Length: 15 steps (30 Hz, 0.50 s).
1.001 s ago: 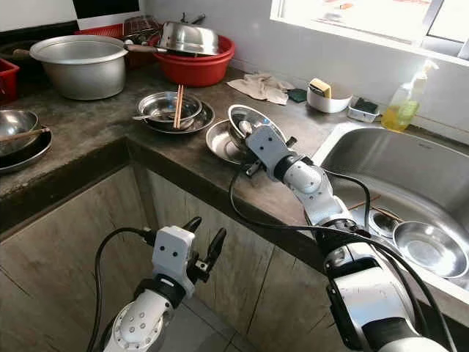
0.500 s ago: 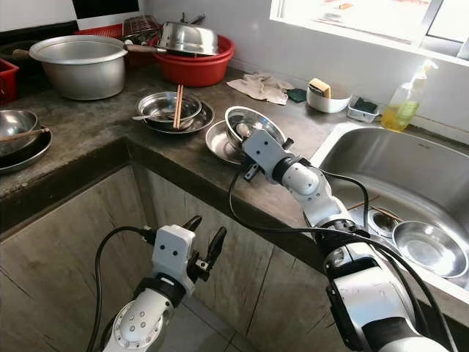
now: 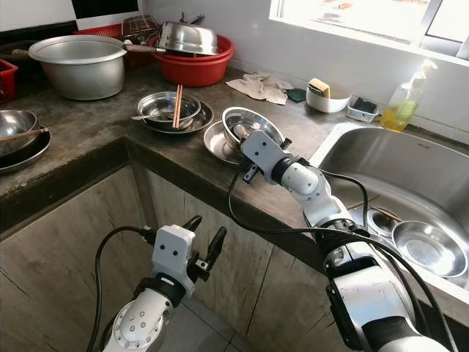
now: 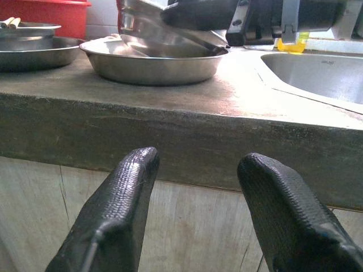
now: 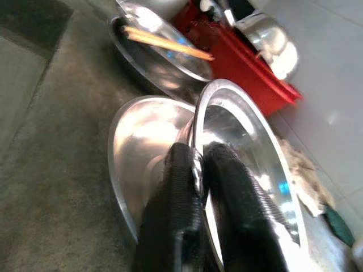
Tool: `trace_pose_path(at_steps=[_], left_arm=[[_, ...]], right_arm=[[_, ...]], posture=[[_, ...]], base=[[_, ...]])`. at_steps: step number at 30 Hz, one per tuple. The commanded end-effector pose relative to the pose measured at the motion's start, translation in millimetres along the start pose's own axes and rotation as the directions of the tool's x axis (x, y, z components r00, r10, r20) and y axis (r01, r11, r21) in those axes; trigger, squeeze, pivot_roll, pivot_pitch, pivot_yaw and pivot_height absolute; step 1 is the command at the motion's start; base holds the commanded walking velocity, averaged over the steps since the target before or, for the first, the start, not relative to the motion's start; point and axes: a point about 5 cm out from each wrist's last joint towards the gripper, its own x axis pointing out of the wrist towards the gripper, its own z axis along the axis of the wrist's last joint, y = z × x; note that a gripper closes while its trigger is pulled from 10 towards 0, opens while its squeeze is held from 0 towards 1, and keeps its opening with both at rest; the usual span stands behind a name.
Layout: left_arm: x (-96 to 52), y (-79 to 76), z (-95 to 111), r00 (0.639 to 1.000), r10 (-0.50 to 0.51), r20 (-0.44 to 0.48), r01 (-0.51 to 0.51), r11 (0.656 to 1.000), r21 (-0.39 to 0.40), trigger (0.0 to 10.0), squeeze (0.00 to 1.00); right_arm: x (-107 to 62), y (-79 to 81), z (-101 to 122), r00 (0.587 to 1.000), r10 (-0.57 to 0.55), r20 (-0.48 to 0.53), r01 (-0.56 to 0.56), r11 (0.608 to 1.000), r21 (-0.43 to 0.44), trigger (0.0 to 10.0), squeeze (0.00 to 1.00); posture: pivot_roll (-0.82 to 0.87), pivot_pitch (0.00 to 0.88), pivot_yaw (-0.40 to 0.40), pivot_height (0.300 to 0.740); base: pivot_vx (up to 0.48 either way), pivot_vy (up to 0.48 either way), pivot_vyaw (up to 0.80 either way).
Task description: Kitchen organization
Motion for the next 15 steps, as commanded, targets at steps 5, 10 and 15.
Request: trace_pose_path(at_steps=[5,10,15], left_arm=[[1.3,-2.2,-0.3,1.000,-0.008,0.002,0.008,1.000,-0.006,10.0,0.00],[1.5,-2.7,-0.4,1.000,-0.007,0.002,0.007,1.000,-0.008,10.0,0.00],[1.6,-3.4,-1.3,1.000,-0.009,0.001,0.009,1.000,-0.007,10.0,0.00]], right_arm=[[-0.7,-2.2,-0.8,1.000,0.011,-0.008,-0.011,1.000,-0.014,10.0,0.00],[-0.8,-3.2,-0.7,1.000,0.008,-0.008,-0.008,1.000,-0.016,10.0,0.00],[0.2,-4.4,0.6,1.000,0.008,-0.007,-0.008,1.000,-0.016,10.0,0.00]], posture=[[0.01,0.029,-0.119,0.740],[0.01,0.025,-0.122,0.740],[0.01,0.017,-0.123,0.740]], base=[[0.000,0.000,0.00],[0.000,0.000,0.00],[0.000,0.000,0.00]])
